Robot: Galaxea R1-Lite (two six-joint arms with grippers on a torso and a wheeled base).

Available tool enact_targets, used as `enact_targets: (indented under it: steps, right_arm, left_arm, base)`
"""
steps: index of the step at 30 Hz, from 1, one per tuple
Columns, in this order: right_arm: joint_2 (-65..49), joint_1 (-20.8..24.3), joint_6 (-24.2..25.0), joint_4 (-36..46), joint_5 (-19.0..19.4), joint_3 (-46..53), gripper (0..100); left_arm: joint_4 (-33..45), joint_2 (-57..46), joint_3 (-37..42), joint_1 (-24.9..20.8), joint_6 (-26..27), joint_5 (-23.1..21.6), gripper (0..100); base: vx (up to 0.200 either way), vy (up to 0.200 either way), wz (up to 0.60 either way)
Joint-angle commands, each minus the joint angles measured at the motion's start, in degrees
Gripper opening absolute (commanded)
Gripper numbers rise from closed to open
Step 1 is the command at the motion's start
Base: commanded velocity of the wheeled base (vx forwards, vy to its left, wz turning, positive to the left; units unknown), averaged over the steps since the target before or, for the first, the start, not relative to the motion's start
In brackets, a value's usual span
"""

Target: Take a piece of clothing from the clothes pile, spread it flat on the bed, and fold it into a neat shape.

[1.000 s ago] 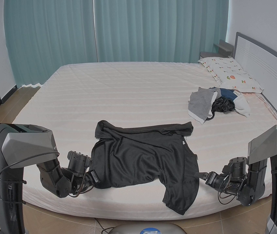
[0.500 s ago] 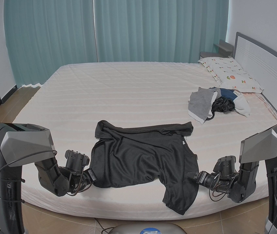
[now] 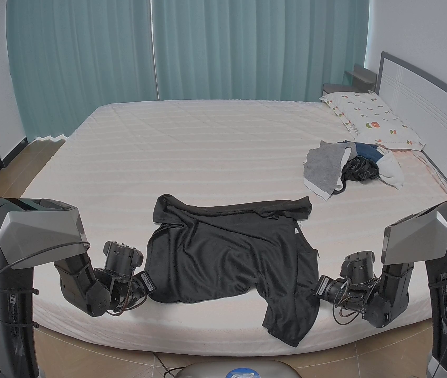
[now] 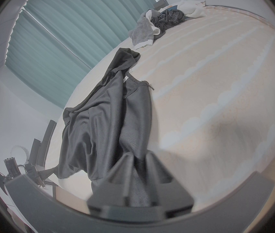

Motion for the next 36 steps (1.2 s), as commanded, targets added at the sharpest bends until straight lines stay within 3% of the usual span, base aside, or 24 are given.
enact_targets:
  steps: [1, 5, 10, 13, 15, 19, 26, 36]
  right_arm:
    - [-2.2, -1.7, -0.08, -0.04, 0.17, 2.44, 0]
    - [-5.01, -5.04, -1.14, -0.04, 2.37, 6.3, 0]
    - [-8.27, -11.2, -5.18, -0.04, 8.08, 11.05, 0]
    - [-9.5, -13.57, -7.47, -0.04, 10.54, 12.54, 0]
    - [-10.99, -16.82, -10.81, -0.04, 13.62, 14.39, 0]
    - [-11.69, -20.34, -13.8, -0.04, 16.87, 15.45, 0]
    - [-11.96, -24.38, -18.28, 0.05, 17.49, 15.97, 0]
    - [-11.52, -24.47, -22.06, 0.14, 17.49, 16.85, 0]
  left_arm:
    - [-0.03, -0.11, 0.6, 0.0, -0.03, -0.11, 0]
    - [0.06, -0.46, 1.21, 0.0, 0.15, -0.11, 0]
    - [0.59, -1.86, 1.91, 0.09, 0.68, -0.11, 0]
    - [3.49, -3.18, 1.91, 0.18, 1.38, -0.11, 0]
    - [9.46, -5.29, 1.83, 1.23, 4.02, -0.02, 0]
    - [12.01, -7.58, 1.91, 3.08, 6.39, -0.11, 0]
    - [16.32, -8.37, 2.62, 5.01, 11.14, 0.06, 0]
    - [26.16, -8.54, 2.79, 4.13, 14.65, 0.06, 0]
  base:
    - [0.0, 0.0, 0.0]
    - [0.0, 0.0, 0.0]
    - [0.0, 0.0, 0.0]
    - [0.0, 0.0, 0.0]
    - [0.0, 0.0, 0.0]
    - [0.0, 0.0, 0.0]
    - [0.0, 0.0, 0.0]
    - [0.0, 0.0, 0.0]
